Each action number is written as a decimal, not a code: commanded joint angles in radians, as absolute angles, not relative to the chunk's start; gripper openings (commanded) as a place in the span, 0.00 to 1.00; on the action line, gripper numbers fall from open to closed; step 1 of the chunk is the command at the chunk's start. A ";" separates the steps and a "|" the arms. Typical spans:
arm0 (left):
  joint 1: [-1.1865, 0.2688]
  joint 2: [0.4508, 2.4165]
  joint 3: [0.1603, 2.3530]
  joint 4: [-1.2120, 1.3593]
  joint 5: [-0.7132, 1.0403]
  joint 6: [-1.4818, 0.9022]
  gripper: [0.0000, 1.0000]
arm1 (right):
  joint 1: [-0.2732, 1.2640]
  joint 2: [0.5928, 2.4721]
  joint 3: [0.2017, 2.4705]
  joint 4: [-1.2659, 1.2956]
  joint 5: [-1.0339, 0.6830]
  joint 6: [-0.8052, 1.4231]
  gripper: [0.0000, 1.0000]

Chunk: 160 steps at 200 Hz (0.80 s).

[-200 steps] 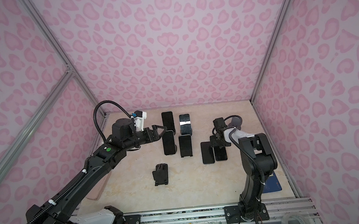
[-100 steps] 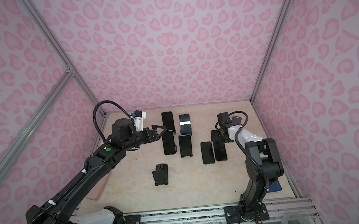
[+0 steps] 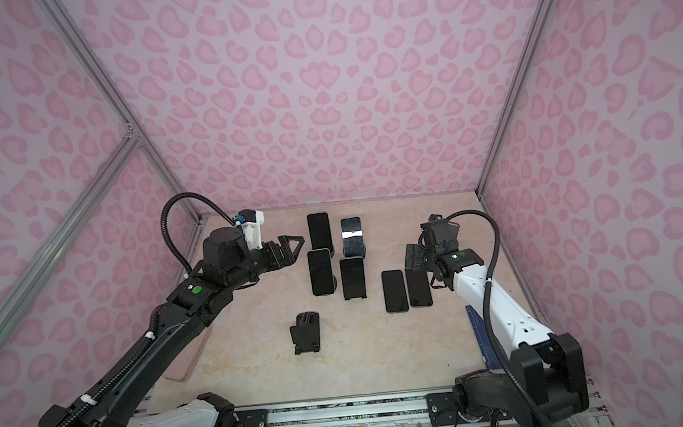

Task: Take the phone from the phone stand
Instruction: 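Move the right gripper back to the empty black stand while the left arm retracts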

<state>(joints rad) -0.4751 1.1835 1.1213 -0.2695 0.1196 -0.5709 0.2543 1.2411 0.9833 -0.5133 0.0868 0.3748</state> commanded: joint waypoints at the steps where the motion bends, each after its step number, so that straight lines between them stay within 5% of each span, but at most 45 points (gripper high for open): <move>1: -0.462 1.180 1.145 -0.314 0.028 -0.550 0.96 | 0.370 1.132 0.941 -0.532 0.268 0.500 0.94; 46: -0.457 1.172 1.121 -0.329 -0.128 -0.578 0.96 | 0.824 0.931 0.823 -0.509 0.608 0.762 0.93; 87: -0.422 1.175 1.104 -0.339 -0.230 -0.635 0.96 | 1.205 1.001 0.852 -0.515 0.874 1.030 0.93; 160: -0.355 1.167 1.074 -0.344 -0.264 -0.739 0.96 | 1.402 1.411 1.090 -0.432 0.861 1.001 0.99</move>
<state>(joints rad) -0.3676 1.1751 1.0870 -0.3511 -0.2390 -0.6838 1.3777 1.3514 1.0740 -0.4969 0.8234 1.0103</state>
